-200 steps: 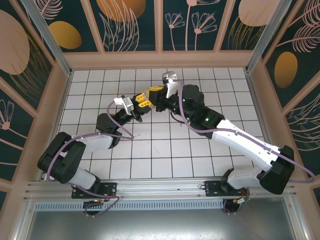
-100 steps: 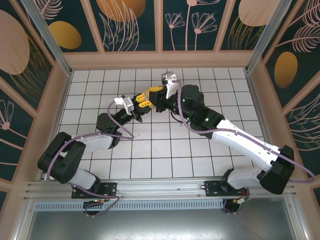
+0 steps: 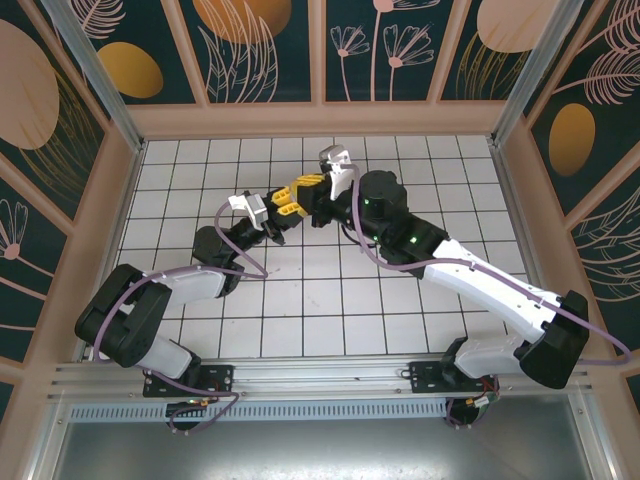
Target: Insert the wireless bluetooth earbuds into the charging case
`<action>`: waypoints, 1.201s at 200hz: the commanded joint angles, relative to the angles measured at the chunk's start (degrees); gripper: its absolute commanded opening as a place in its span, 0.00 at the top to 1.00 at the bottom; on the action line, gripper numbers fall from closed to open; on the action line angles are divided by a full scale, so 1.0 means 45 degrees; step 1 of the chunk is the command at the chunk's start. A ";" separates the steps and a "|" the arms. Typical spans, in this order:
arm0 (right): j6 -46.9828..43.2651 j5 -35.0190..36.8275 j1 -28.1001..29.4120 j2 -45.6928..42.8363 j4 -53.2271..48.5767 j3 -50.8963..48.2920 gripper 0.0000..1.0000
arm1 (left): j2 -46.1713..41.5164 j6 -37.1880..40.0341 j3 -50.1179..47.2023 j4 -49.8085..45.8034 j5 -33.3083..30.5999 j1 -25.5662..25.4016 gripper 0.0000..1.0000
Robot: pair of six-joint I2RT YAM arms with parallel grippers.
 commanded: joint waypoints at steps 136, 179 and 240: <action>-0.0015 0.0453 0.0601 0.0260 -0.1733 -0.0033 0.86 | -0.0384 0.0000 0.0333 0.0919 -0.0056 -0.0082 1.00; 0.0463 0.0653 0.0565 -0.0005 -0.1839 0.0833 0.49 | -0.0340 0.0036 0.0283 0.0919 -0.0060 -0.0082 1.00; 0.1230 0.0517 0.0043 -0.1411 -0.1945 0.1552 0.37 | -0.0198 -0.0047 0.0207 0.1147 -0.0118 -0.0082 1.00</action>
